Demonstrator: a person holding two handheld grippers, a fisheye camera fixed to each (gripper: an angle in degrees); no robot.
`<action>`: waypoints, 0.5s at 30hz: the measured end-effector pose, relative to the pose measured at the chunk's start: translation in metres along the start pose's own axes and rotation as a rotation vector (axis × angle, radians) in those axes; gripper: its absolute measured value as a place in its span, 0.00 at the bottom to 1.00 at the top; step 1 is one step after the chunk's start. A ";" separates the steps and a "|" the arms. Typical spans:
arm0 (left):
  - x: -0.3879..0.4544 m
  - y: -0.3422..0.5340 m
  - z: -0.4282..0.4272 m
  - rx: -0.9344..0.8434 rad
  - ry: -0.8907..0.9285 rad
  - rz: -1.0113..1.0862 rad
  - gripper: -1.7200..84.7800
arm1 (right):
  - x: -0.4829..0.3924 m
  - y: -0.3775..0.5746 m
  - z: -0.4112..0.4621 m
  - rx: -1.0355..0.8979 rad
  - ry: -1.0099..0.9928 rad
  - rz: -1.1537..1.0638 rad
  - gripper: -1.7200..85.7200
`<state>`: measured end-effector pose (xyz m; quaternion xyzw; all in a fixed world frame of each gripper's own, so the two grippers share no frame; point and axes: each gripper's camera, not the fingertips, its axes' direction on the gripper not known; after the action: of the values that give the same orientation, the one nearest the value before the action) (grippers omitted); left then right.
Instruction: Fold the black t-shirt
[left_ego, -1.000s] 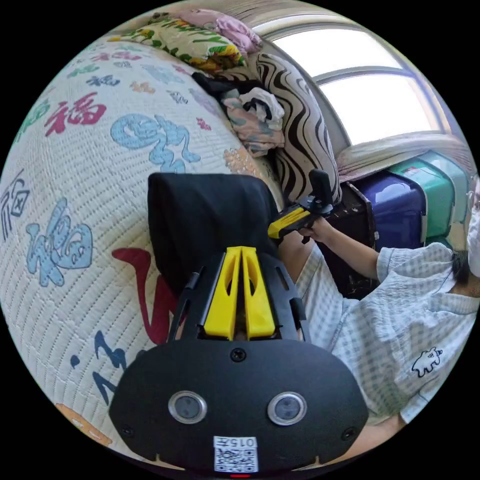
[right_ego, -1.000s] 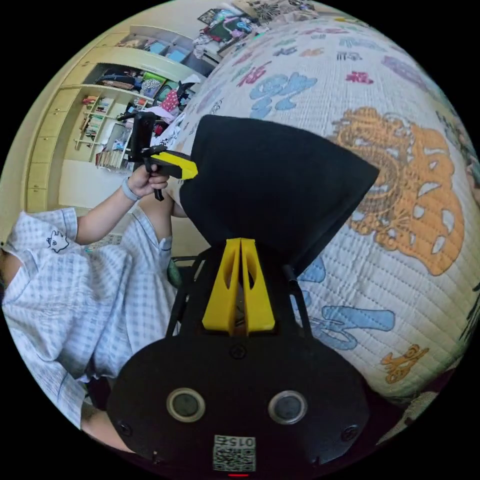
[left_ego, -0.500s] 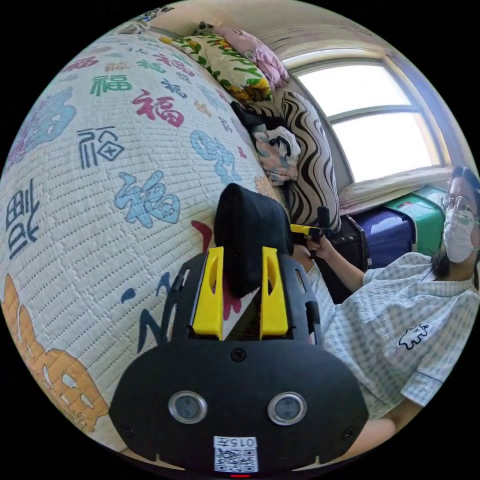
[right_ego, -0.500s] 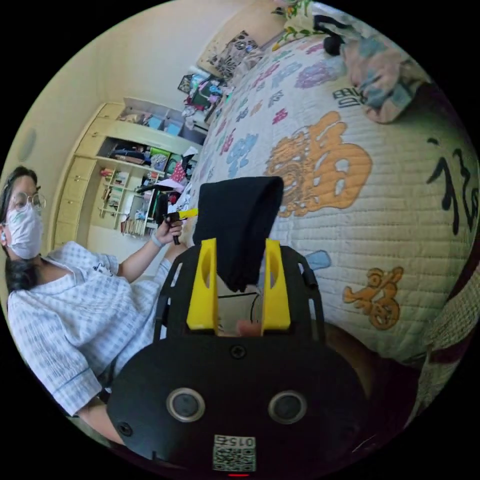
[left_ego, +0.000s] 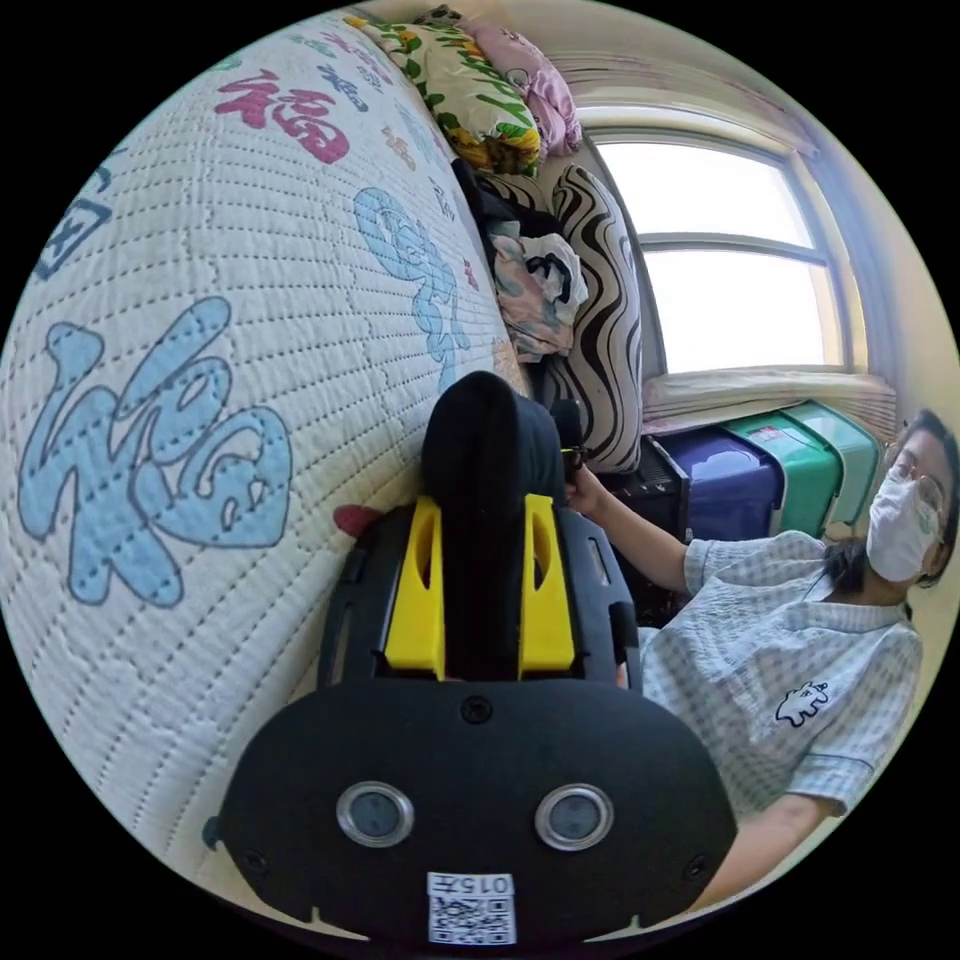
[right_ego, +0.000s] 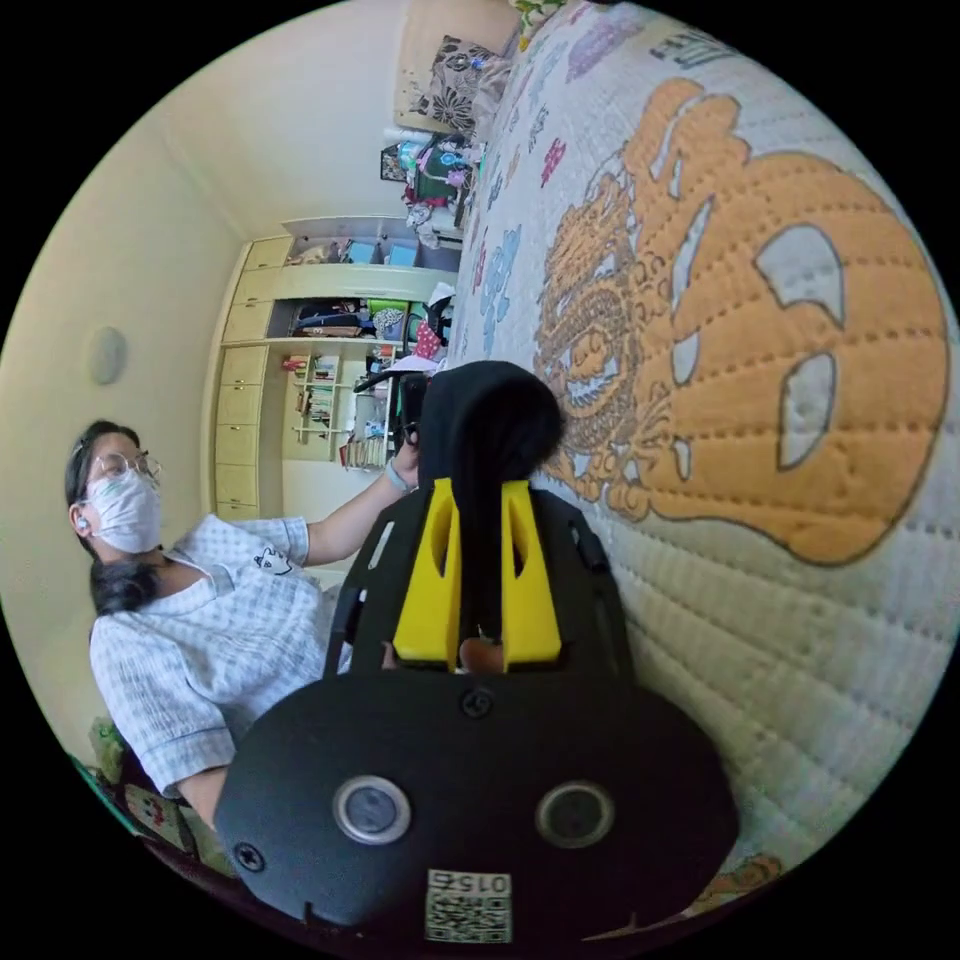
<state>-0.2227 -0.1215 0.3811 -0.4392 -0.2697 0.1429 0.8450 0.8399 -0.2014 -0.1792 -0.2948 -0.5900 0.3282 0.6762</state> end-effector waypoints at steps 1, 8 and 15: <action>0.001 -0.001 -0.005 -0.017 0.038 -0.014 0.12 | 0.007 -0.007 0.011 -0.012 -0.052 0.024 0.09; 0.066 0.035 -0.105 0.030 0.028 0.025 0.09 | -0.034 -0.049 0.059 -0.051 0.041 -0.051 0.08; 0.153 0.159 -0.330 0.349 -0.064 0.046 0.09 | -0.141 -0.162 0.247 -0.271 -0.117 -0.318 0.08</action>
<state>0.0927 -0.1769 0.1470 -0.2873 -0.2574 0.2208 0.8958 0.5978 -0.4091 -0.1045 -0.2668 -0.7061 0.1517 0.6382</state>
